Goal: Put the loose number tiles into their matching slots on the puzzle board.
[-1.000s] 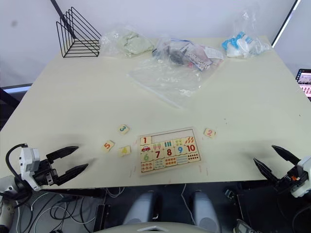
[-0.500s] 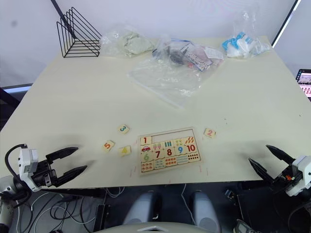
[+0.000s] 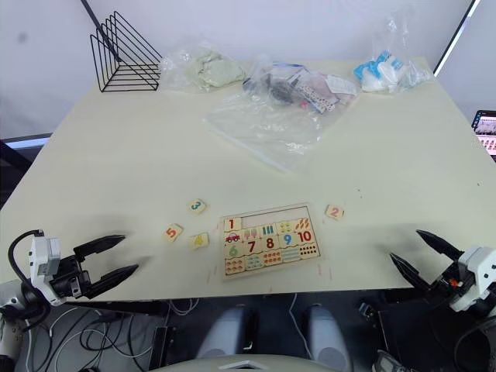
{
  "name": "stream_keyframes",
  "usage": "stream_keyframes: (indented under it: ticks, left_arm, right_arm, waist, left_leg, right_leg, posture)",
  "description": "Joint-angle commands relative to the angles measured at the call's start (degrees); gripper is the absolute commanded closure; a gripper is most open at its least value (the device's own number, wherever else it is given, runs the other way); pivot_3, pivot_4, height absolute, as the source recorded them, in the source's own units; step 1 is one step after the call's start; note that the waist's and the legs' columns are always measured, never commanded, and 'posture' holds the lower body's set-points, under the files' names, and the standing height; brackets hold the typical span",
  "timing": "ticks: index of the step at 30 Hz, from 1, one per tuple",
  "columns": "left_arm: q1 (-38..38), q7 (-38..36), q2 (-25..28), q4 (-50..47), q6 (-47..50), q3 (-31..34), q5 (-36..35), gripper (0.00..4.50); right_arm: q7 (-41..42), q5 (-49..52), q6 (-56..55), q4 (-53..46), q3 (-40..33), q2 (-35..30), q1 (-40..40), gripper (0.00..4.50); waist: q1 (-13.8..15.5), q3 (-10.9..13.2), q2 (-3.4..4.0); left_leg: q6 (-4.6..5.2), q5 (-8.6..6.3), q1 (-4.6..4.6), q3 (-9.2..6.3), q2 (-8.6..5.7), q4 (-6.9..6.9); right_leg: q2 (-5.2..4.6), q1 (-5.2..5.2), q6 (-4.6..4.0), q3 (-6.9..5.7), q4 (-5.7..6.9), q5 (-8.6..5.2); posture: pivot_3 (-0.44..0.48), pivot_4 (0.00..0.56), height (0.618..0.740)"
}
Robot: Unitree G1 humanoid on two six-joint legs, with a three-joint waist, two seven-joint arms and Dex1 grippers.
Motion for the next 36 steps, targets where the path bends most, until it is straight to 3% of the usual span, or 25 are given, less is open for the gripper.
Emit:
stream_keyframes:
  ticks: [1,24,36]
  left_arm:
    - [0.0,-0.5,0.8,0.0,-1.0,2.0,-0.2,0.00]
    - [-0.7,-0.1,0.0,-1.0,-1.4,0.9,0.1,0.00]
    - [-7.0,-9.0,2.2,-1.1,-1.7,-2.8,-0.8,0.00]
  right_arm:
    - [-0.5,0.8,-0.2,-2.3,-0.2,-0.4,0.1,0.09]
    - [-1.0,0.3,0.5,-4.4,0.9,-1.4,-0.5,0.09]
    - [-4.2,-1.7,12.0,-9.3,8.4,-8.2,-9.6,0.09]
  waist:
    - [0.0,0.0,0.00]
    - [0.0,0.0,0.00]
    - [0.0,0.0,0.00]
  left_leg:
    - [0.00,0.00,0.00,0.00,0.00,0.00]
    - [0.00,0.00,0.00,0.00,-0.01,0.00]
    - [0.00,0.00,-0.01,0.03,-0.10,0.04]
  right_leg:
    - [0.00,0.00,0.00,0.00,0.00,0.00]
    - [0.00,0.01,0.00,-0.01,0.00,0.00]
    - [0.01,0.03,0.19,-0.07,0.01,0.12]
  posture:
    - [0.000,0.150,0.740]
    - [0.000,0.150,0.740]
    - [0.000,0.150,0.740]
